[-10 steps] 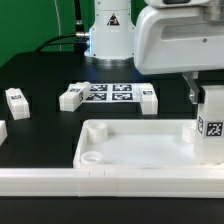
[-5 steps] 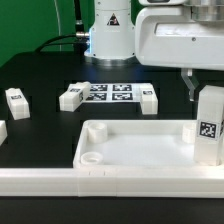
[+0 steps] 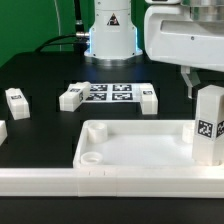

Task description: Assemble desk

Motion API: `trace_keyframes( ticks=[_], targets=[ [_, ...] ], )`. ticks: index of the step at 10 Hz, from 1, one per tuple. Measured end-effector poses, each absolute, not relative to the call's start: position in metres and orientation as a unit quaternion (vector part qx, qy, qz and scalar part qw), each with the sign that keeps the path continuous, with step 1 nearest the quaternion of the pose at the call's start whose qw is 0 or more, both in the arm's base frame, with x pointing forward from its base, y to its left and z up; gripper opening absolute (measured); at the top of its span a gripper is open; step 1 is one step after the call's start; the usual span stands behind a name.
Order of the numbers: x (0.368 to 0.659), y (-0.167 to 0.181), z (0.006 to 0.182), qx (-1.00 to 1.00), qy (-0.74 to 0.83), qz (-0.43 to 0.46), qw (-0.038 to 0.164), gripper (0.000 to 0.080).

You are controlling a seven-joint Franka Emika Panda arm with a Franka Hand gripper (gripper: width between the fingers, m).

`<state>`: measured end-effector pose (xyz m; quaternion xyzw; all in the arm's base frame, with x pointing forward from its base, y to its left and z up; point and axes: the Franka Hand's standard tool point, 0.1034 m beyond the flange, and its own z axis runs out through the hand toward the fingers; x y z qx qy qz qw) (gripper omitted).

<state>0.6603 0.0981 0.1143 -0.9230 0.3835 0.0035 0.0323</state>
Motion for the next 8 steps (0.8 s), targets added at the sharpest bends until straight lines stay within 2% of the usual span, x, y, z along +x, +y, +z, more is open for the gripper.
trace_keyframes(
  ticks=[1, 2, 3, 6, 8],
  targets=[
    [0.6587, 0.0991, 0.1156, -0.935, 0.353, 0.015, 0.028, 0.0529],
    [0.6593, 0.0992, 0.1159, -0.942, 0.334, 0.013, 0.027, 0.0611],
    [0.6576, 0.1014, 0.1162, -0.961, 0.276, 0.015, 0.023, 0.0642],
    [0.6586, 0.1027, 0.1182, -0.996, 0.088, 0.01, 0.017, 0.0648],
    [0.6597, 0.1016, 0.1188, -0.999, 0.03, 0.007, 0.017, 0.0649]
  ],
)
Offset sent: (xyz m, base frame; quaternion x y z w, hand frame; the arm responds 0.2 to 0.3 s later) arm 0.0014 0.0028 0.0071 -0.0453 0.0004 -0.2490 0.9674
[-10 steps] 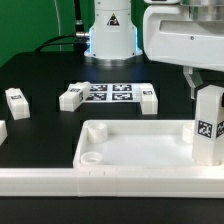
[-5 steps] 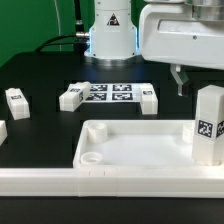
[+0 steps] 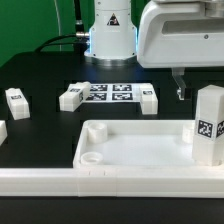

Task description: Assemble desk

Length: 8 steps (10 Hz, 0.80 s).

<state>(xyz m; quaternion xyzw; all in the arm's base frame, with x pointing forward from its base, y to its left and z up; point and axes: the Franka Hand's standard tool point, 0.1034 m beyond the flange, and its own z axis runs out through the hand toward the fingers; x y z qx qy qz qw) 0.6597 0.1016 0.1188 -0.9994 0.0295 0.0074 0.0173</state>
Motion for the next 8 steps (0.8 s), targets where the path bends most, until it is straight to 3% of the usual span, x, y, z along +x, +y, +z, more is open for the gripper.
trace_keyframes(
  ticks=[3, 5, 8],
  targets=[
    [0.6598, 0.1005, 0.1185, -0.997, -0.077, 0.006, 0.014, 0.0649],
    [0.6611, 0.0976, 0.1193, -0.982, -0.189, 0.004, -0.01, 0.0649],
    [0.6622, 0.0954, 0.119, -0.952, -0.304, 0.003, -0.016, 0.0649]
  ],
)
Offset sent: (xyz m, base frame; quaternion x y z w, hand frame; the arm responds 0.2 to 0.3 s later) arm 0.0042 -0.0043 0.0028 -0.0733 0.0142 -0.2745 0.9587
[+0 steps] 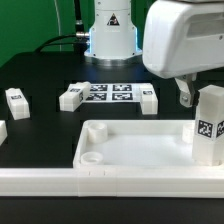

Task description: Assemble desk

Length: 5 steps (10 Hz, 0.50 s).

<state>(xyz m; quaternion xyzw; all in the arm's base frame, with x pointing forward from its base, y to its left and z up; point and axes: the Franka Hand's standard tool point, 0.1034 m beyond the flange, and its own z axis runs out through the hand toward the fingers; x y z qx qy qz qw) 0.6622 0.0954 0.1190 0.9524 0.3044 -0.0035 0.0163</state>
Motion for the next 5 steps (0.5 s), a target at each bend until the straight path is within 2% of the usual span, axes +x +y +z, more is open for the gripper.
trace_keyframes(
  ticks=[2, 3, 4, 5],
  targets=[
    [0.6616, 0.0938, 0.1165, 0.934, 0.356, -0.006, 0.015, 0.0649],
    [0.6616, 0.0939, 0.1165, 0.937, 0.35, -0.006, 0.015, 0.0525],
    [0.6615, 0.0938, 0.1163, 0.938, 0.346, -0.006, 0.015, 0.0525],
    [0.6615, 0.0938, 0.1163, 0.94, 0.34, -0.006, 0.015, 0.0386]
  ],
)
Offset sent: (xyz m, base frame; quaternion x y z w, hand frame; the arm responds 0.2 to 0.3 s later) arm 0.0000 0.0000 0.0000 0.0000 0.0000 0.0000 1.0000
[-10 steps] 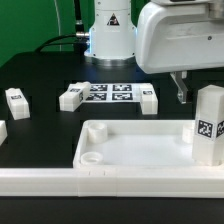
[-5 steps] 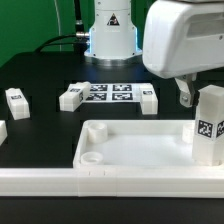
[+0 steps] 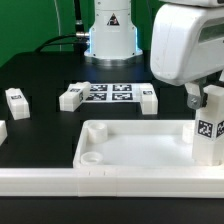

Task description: Assemble desk

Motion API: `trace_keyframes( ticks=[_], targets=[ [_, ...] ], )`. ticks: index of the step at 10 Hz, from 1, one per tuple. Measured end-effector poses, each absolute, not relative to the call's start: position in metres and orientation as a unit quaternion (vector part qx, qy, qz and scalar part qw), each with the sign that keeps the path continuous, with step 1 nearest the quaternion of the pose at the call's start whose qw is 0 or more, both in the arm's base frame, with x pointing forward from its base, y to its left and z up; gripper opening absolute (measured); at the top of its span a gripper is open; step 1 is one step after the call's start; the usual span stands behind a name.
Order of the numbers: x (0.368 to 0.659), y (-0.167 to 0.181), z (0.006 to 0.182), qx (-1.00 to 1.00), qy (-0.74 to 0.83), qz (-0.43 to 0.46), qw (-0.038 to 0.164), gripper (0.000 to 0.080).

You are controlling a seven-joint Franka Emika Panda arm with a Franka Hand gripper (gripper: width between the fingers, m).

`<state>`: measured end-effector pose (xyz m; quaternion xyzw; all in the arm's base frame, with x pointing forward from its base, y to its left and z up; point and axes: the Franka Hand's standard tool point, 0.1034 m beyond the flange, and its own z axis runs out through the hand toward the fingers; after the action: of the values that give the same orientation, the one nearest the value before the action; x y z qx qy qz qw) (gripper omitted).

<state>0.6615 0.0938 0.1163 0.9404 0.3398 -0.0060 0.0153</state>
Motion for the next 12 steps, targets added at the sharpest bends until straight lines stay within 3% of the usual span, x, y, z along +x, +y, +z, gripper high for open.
trace_keyframes(
  ticks=[1, 4, 7, 12],
  targets=[
    [0.6613, 0.0937, 0.1162, 0.94, 0.34, -0.006, 0.015, 0.0289],
    [0.6611, 0.0952, 0.1163, 0.97, 0.245, -0.005, 0.014, 0.029],
    [0.6613, 0.0968, 0.1162, 0.996, 0.085, -0.001, -0.006, 0.029],
    [0.6605, 0.0949, 0.1158, 0.987, -0.16, 0.006, -0.011, 0.0291]
  ],
)
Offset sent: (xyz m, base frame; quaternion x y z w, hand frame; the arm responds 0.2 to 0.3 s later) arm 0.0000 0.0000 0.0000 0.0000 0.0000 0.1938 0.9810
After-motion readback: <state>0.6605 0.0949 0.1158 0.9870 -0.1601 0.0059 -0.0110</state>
